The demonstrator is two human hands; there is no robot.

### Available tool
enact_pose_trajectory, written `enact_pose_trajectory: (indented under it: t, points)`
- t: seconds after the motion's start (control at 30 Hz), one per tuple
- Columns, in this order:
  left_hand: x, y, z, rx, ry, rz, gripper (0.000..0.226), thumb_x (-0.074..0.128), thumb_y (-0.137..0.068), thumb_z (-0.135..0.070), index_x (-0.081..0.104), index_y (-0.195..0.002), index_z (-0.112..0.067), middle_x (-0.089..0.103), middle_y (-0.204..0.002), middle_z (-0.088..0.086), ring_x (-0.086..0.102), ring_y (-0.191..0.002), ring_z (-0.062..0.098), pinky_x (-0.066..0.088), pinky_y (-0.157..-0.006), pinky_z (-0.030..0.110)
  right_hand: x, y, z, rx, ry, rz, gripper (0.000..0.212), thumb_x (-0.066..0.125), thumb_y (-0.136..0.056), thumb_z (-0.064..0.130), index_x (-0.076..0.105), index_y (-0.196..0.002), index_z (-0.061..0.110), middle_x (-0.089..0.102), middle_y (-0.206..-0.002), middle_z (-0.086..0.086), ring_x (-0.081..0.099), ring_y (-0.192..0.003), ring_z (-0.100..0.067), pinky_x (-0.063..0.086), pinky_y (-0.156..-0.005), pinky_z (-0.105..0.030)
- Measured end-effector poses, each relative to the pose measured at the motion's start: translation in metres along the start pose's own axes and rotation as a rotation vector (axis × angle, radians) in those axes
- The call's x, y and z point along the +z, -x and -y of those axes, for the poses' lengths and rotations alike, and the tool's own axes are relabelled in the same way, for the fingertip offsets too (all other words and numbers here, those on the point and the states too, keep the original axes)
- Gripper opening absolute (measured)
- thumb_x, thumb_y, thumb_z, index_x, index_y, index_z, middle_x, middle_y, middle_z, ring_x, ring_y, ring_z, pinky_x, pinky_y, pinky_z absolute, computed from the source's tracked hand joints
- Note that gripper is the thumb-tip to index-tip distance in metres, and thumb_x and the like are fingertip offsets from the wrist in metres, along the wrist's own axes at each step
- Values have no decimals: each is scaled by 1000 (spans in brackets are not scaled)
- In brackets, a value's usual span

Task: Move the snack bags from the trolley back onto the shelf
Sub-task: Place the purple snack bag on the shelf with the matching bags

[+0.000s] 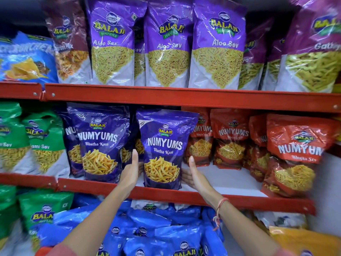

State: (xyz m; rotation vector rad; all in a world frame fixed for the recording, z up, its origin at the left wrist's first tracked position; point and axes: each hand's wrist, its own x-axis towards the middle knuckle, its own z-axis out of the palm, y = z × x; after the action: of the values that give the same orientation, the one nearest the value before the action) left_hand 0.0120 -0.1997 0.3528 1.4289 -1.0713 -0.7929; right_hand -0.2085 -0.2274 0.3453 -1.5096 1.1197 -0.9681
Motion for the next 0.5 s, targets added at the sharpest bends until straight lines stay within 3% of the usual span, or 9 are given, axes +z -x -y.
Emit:
enact_pose_trajectory:
  t: [0.07, 0.1, 0.17, 0.23, 0.27, 0.37, 0.5]
  points:
    - [4, 11, 6, 103, -188, -135, 58, 27, -92, -59, 59, -81, -12, 60, -75, 11, 60, -84, 27, 43, -81, 38, 0, 13, -7, -25, 128, -34, 125, 25, -62, 95, 51, -122, -12, 57, -126, -35, 61, -112, -40, 46, -104, -52]
    - [6, 19, 9, 188, -266, -210, 48, 34, -96, -47, 63, -84, -11, 63, -73, 12, 62, -83, 31, 40, -74, 36, -1, 20, -13, -60, 165, -58, 124, 28, -63, 95, 50, -121, -12, 57, -124, -36, 58, -114, -44, 43, -105, -57]
    - [10, 42, 16, 346, -296, -290, 31, 42, -97, -29, 67, -96, -10, 67, -76, 12, 62, -81, 33, 37, -69, 33, -2, 39, -24, -178, 199, -78, 96, 39, -74, 83, 59, -120, 1, 67, -118, -23, 62, -113, -33, 46, -103, -52]
    - [13, 65, 23, 450, -280, -308, 27, 44, -97, -24, 68, -101, -11, 67, -80, 6, 60, -73, 26, 38, -67, 31, -2, 63, -34, -283, 199, -131, 47, 50, -85, 65, 71, -107, 30, 77, -104, 5, 68, -104, -14, 53, -95, -34]
    - [14, 76, 26, 479, -275, -314, 27, 44, -97, -23, 68, -103, -12, 66, -80, 3, 57, -66, 20, 38, -66, 30, -2, 73, -40, -326, 199, -156, 32, 53, -88, 57, 72, -100, 35, 78, -95, 7, 70, -96, -15, 54, -88, -31]
    - [22, 104, 42, 552, -273, -279, 26, 44, -97, -21, 69, -101, -16, 58, -70, -6, 46, -53, 3, 35, -60, 28, -5, 106, -61, -381, 210, -211, 14, 60, -93, 34, 73, -93, 30, 77, -90, -5, 70, -87, -26, 51, -80, -37]
    - [40, 139, 78, 585, -312, -104, 24, 44, -97, -21, 68, -100, -16, 71, -87, 0, 51, -57, 0, 38, -55, 20, -14, 148, -99, -310, 229, -222, 14, 61, -92, 24, 72, -86, 30, 77, -87, -11, 65, -84, -42, 54, -78, -47]
